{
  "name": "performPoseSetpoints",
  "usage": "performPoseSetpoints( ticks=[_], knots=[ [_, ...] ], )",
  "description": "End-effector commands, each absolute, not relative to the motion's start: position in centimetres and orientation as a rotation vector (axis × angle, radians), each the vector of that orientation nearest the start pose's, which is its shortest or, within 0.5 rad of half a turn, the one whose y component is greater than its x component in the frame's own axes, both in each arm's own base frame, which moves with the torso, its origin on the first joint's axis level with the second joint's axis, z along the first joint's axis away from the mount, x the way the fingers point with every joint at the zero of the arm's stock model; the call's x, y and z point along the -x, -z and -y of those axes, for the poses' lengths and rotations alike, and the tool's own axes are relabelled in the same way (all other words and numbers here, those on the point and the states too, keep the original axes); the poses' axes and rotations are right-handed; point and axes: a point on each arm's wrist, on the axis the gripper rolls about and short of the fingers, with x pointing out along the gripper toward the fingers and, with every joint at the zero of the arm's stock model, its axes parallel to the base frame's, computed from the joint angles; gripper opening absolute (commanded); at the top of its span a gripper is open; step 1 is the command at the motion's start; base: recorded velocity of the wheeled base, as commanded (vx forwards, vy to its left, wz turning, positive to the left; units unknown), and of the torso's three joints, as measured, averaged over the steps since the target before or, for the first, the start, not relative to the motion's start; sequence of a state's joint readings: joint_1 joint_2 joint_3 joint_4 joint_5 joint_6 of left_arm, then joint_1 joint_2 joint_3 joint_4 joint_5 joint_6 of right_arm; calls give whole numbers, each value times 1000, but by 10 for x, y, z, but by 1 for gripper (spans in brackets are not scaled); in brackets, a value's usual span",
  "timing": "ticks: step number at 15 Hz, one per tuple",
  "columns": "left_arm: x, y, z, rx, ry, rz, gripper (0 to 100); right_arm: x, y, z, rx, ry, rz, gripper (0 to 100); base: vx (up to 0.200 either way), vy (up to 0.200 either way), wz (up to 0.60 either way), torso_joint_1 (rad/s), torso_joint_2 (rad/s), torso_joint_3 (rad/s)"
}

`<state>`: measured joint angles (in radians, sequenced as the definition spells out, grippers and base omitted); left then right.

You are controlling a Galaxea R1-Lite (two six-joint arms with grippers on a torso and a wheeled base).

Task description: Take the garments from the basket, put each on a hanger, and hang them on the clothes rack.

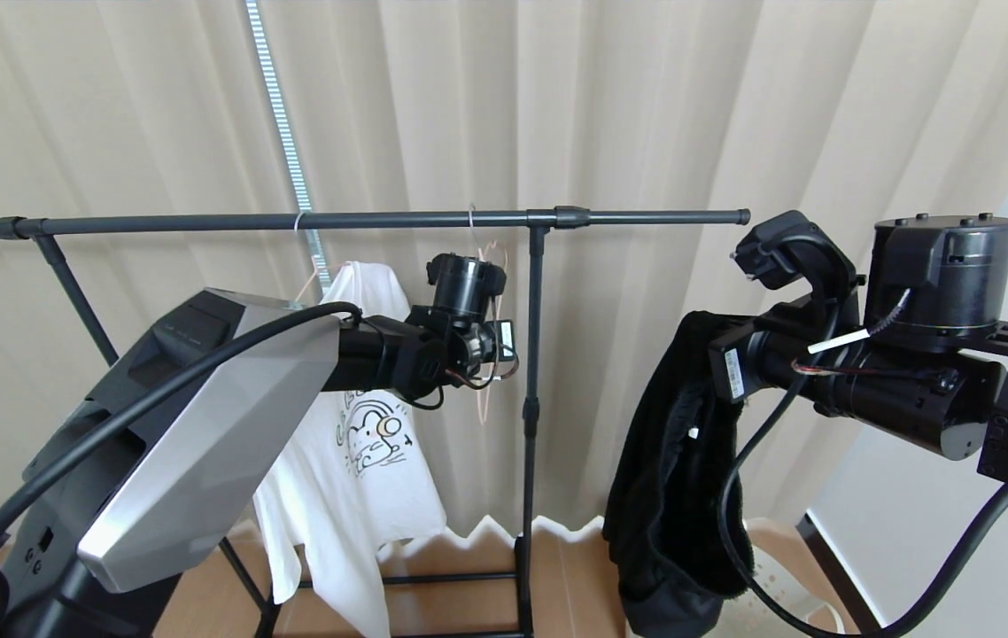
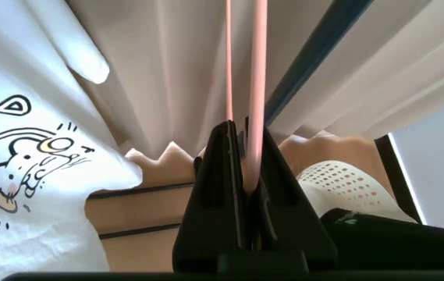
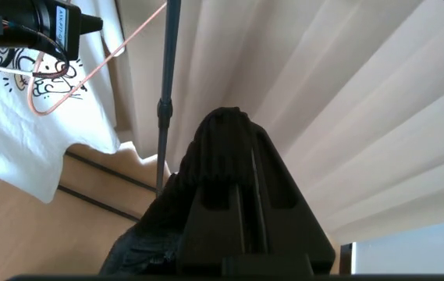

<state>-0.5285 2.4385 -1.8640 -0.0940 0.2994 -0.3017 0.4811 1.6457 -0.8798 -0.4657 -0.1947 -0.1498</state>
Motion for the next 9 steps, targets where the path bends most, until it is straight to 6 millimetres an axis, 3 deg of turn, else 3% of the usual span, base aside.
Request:
performPoseSetpoints(
  ticks=[1,4,9],
  knots=[
    [-437,-130,246,113,156,-446,0,-267,-203,-134,247,-306,-260,0,0,0,0,0,0,0],
    [-423,-156,241,120,161,-419,0,-266,-203,-134,247,-306,-259,0,0,0,0,0,0,0],
    [-388,-165,233,78,182,-463,0,-266,-202,-134,248,-306,-262,0,0,0,0,0,0,0]
  ],
)
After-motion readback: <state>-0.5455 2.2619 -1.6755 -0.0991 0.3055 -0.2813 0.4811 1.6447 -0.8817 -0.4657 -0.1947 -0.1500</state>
